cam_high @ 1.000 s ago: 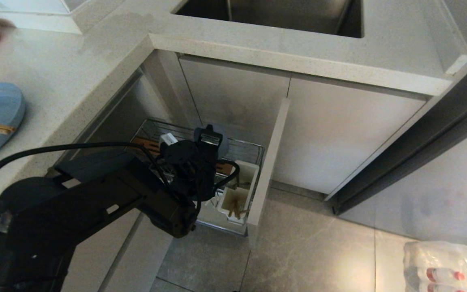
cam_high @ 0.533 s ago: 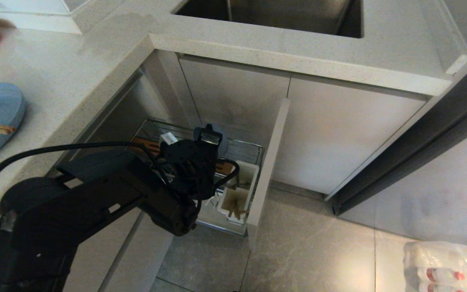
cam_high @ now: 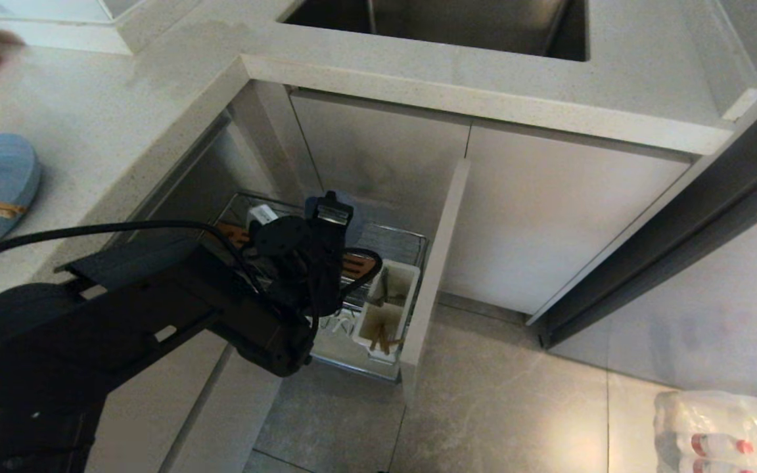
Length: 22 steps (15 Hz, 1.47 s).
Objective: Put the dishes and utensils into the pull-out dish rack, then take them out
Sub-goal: Pick up the bowl and place it in the cupboard
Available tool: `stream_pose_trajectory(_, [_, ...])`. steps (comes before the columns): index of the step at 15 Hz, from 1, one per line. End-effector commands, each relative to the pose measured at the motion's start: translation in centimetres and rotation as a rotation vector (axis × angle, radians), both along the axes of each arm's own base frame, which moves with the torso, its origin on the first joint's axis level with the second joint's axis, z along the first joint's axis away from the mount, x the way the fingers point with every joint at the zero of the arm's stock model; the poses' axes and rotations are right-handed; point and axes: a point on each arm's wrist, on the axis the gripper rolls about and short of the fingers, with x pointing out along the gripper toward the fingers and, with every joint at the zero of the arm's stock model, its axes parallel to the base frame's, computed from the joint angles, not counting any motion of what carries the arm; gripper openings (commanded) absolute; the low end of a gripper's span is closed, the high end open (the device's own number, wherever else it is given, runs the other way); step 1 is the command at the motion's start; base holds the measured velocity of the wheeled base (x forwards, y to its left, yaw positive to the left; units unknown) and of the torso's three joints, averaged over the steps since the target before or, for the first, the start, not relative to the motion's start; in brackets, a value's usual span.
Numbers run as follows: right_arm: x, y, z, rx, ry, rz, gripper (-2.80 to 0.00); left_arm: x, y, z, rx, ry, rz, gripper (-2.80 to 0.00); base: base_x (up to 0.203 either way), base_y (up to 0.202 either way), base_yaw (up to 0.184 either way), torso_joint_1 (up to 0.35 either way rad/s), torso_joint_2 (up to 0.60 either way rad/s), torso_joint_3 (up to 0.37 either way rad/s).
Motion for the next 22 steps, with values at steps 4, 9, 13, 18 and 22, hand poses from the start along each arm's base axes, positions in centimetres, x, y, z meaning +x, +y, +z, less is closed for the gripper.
stream_pose_trajectory(4, [0.0,0.0,0.0,0.0,0.001,0.0,-2.8,-0.6,0.2,1.2,-0.024,-0.029,-0.005,-2.8,0.0,0.0,0.0,0.0,0.0,0.0])
stream_pose_trajectory(9, [0.0,0.0,0.0,0.0,0.001,0.0,-2.8,-0.1,0.8,1.1,-0.02,-0.031,0.002,-2.8,0.0,0.0,0.0,0.0,0.0,0.0])
stream_pose_trajectory(13, [0.0,0.0,0.0,0.0,0.001,0.0,-2.8,0.8,1.0,1.9,-0.058,-0.054,0.053,-2.8,0.0,0.0,0.0,0.0,0.0,0.0])
stream_pose_trajectory(18, [0.0,0.0,0.0,0.0,0.001,0.0,-2.8,1.3,0.0,2.2,-0.068,0.001,0.106,-2.8,0.0,0.0,0.0,0.0,0.0,0.0])
stream_pose_trajectory(22, [0.0,0.0,0.0,0.0,0.001,0.0,-2.8,1.9,-0.4,1.8,-0.122,-0.053,0.108,-2.8,0.0,0.0,0.0,0.0,0.0,0.0])
